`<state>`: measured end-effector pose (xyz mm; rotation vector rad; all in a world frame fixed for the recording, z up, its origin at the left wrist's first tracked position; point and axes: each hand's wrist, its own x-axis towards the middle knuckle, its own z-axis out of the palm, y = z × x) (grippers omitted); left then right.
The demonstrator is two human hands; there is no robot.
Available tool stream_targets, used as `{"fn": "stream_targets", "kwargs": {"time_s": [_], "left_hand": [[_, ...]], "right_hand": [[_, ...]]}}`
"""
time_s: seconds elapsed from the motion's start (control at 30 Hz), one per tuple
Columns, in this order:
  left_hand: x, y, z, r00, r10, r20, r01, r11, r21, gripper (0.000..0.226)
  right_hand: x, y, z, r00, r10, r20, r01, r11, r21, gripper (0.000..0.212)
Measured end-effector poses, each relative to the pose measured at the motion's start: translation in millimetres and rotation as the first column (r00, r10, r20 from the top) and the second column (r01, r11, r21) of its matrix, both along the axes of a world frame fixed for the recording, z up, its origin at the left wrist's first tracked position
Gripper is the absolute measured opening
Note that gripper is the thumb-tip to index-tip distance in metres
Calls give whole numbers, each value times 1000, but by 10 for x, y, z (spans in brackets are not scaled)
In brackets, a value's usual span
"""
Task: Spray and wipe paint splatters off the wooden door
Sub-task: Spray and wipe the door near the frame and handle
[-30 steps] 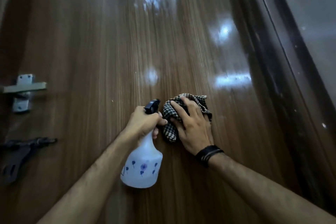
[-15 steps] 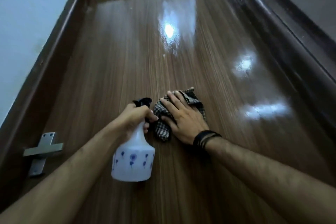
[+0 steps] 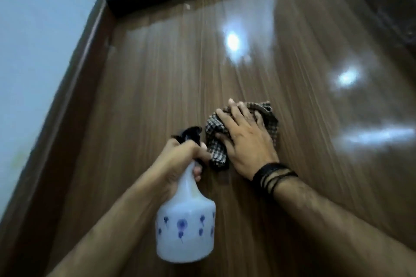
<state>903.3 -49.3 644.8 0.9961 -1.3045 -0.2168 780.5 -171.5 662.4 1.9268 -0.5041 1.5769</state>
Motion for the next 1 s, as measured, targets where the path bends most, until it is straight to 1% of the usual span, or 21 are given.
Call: {"fn": "stream_targets", "kwargs": {"time_s": [0.03,0.1,0.17,0.23,0.27,0.37,0.47,0.5,0.6,0.67,0.73,0.83,0.87,0.9,0.97,1.0], "left_hand": [[-35,28,118,1000,1,0,-1,1000,0,17],[-15,176,674,1000,9,-5,-9,1000,12,18],[33,343,1155,999,52,11,-53,998,24,18],[98,473,1613,993,118,7,-118,993,31,17],[137,531,1827,989,147,5,-147,988,38,17],[289,684,2394,968,246,-41,-243,968,64,18],[432,756,2810,941,328,-80,-320,942,99,11],[452,763,3037,937,338,-90,-327,938,116,8],[499,777,3431,927,361,-101,-345,927,144,8],[499,754,3656,917,378,-124,-359,921,152,7],[481,711,3823,906,401,-132,-382,912,151,3],[484,668,4077,905,409,-115,-394,910,129,9],[493,667,4185,912,397,-103,-384,915,124,12],[508,674,4295,918,384,-97,-372,920,120,14],[522,696,4499,936,342,-85,-333,937,109,18],[522,718,4588,949,311,-53,-304,946,113,21]], "right_hand": [[28,-16,103,1000,24,0,-24,1000,11,55],[197,64,615,995,95,-20,-96,995,-27,53],[366,221,1092,983,146,-109,-150,988,-27,53],[514,362,1596,965,186,-185,-184,983,28,55],[571,418,1834,960,198,-198,-190,980,57,55],[738,515,2471,957,173,-232,-165,985,55,56],[851,546,2932,951,171,-258,-161,985,60,58],[823,549,3190,949,176,-260,-167,984,57,60],[774,538,3696,957,183,-224,-177,983,48,60],[758,495,3990,971,186,-149,-181,982,46,57],[792,441,4147,980,162,-116,-161,987,19,57],[824,404,4282,971,109,-215,-112,994,-3,61],[811,410,4350,971,99,-217,-100,995,7,63],[788,427,4442,980,91,-180,-89,996,22,63],[742,465,4698,994,101,-45,-98,993,64,60],[743,480,4846,994,105,17,-106,991,78,58]]}}
